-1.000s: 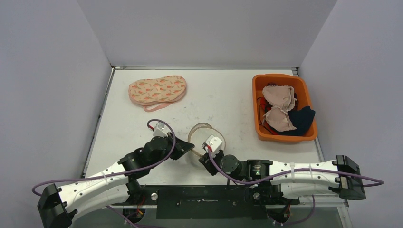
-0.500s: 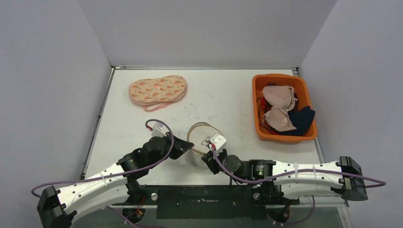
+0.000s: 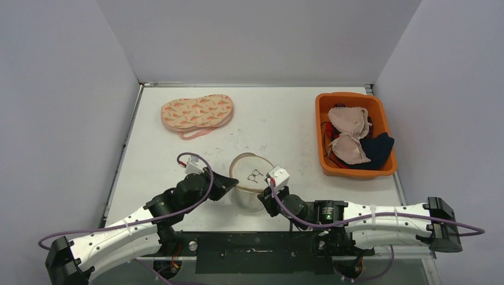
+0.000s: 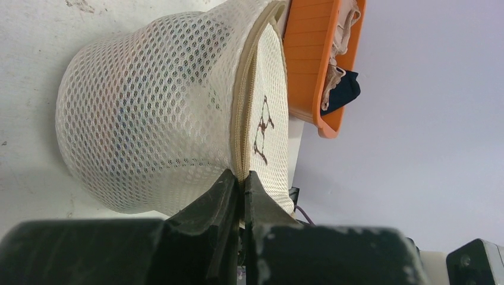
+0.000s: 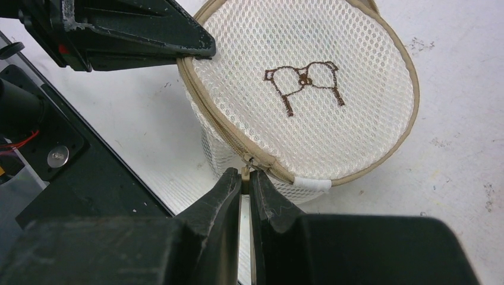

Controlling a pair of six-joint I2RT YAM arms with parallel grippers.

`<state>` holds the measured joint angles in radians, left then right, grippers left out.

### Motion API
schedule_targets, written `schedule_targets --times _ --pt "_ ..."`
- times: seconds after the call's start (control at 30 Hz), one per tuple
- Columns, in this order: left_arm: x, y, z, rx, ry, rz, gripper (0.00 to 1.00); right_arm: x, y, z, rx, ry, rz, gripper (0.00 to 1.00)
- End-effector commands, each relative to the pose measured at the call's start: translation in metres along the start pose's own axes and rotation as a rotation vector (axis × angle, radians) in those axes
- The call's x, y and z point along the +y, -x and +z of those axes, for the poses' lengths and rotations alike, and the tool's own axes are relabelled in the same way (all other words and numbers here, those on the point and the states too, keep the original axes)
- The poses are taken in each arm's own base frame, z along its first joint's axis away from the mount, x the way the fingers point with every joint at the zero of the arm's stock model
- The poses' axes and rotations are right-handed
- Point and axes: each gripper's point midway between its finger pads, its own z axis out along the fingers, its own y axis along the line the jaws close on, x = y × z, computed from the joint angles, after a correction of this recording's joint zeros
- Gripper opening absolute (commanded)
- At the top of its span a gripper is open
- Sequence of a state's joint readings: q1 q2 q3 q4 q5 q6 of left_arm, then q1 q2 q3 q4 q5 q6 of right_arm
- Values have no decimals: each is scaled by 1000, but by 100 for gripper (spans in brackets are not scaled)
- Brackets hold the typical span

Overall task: Unzip the laundry bag and remove the bra
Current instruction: Unzip the laundry bag at the center of the board.

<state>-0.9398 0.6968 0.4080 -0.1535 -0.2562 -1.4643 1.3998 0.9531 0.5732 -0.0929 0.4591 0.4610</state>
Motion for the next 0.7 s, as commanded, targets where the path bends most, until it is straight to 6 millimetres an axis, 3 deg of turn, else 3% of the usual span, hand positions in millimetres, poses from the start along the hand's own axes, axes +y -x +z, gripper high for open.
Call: schedule_targets --times 0.0,0.1,0.23,0.3,0.5,0.67 --pt "0 9 1 -41 -1 -12 0 -10 7 0 -33 -46 29 5" --pt "0 8 1 -40 -13 -18 0 -5 8 -1 -35 -20 53 10" --pt "-3 7 3 -39 -49 -40 0 4 26 -12 -74 27 176 62" --pt "-3 6 4 -39 -73 -61 0 3 33 -18 -92 35 273 75" --pt "-11 9 7 -82 -183 -137 0 9 32 -24 -150 119 703 84" --pt "-13 19 3 -165 -279 -172 0 7 17 -19 -204 181 965 88"
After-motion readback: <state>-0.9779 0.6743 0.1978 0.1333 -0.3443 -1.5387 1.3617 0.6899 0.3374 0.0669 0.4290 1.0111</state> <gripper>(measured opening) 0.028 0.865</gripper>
